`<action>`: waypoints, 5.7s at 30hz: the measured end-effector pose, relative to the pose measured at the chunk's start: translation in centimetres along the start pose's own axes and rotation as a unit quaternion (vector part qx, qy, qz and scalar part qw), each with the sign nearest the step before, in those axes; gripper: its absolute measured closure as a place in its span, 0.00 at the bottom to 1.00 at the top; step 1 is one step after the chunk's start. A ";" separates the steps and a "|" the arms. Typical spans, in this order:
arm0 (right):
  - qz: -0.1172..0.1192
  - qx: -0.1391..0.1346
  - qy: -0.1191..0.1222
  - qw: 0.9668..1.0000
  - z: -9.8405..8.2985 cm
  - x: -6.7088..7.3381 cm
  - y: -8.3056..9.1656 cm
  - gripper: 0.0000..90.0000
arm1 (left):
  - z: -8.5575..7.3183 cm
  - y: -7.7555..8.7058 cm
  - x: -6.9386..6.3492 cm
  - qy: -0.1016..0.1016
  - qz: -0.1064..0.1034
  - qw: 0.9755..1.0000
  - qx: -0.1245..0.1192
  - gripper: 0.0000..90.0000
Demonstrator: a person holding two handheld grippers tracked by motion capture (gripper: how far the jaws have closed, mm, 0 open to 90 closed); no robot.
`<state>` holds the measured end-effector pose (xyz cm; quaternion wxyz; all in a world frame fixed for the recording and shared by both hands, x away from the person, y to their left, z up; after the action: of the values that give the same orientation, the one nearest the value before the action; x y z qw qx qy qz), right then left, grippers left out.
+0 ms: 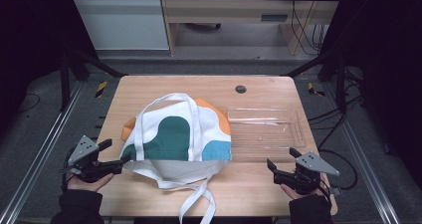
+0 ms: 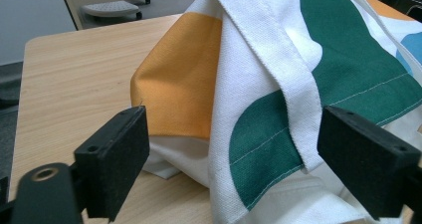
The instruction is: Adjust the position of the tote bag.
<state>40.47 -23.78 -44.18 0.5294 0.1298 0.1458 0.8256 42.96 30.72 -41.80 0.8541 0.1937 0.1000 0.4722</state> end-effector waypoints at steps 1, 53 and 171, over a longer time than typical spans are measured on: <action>0.000 0.000 0.000 1.000 0.0 0.0 0.0 0.16 | 0.0 0.0 0.0 0.000 0.000 1.000 0.000 0.17; 0.158 0.027 0.043 0.986 1.7 9.2 -2.7 0.67 | -0.2 -0.7 -0.8 -0.016 0.005 1.000 0.014 0.56; 0.127 0.040 0.057 0.989 -0.3 17.9 -11.6 1.00 | 0.9 0.2 -1.8 -0.008 0.027 0.999 -0.026 0.74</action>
<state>42.77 -2.89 -47.78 0.4055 0.1213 0.1907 0.8857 42.18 29.06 -40.97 0.8463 0.1778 0.0759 0.4963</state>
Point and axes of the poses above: each handheld gripper's, and its own axes: y roughly backward along the jaws, z roughly out of its top, x roughly to its left, the point moved 2 cm from there along -y, roughly forward along the jaws, and after that the axes turned 3 degrees about -y, right-handed, at the moved point
